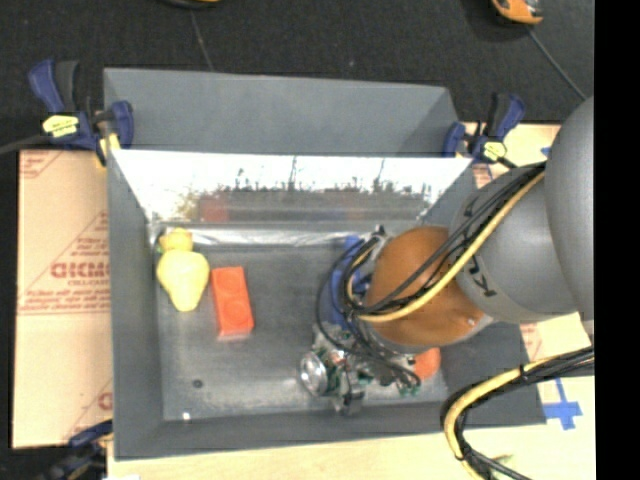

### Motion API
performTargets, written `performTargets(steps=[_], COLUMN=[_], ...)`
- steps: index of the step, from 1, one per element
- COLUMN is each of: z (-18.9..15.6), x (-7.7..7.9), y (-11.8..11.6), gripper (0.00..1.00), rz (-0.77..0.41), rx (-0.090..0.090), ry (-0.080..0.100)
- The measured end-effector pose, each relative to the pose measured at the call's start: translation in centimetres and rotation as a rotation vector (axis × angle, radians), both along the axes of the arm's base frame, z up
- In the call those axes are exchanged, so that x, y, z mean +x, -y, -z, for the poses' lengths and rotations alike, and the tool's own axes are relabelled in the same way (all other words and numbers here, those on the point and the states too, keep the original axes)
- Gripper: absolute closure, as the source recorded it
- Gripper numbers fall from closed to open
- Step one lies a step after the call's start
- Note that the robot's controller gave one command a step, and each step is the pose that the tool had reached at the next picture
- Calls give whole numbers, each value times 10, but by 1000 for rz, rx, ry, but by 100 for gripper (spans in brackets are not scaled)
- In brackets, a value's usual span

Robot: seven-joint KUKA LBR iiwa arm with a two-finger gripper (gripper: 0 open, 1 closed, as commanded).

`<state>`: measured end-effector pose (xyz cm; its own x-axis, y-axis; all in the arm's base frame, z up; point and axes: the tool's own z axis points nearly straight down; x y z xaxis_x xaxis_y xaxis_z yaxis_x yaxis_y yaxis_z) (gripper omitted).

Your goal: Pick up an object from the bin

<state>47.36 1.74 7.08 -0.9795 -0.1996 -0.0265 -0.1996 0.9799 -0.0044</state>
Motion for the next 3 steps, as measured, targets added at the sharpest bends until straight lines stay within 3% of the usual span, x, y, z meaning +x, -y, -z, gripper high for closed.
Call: performTargets(steps=[1,2,3], z=[0,-63,-82], x=[0,1,-2], y=[0,1,1], gripper=[100,100,100], rz=[0,1,2], rx=[0,0,-1], ry=[0,3,-7])
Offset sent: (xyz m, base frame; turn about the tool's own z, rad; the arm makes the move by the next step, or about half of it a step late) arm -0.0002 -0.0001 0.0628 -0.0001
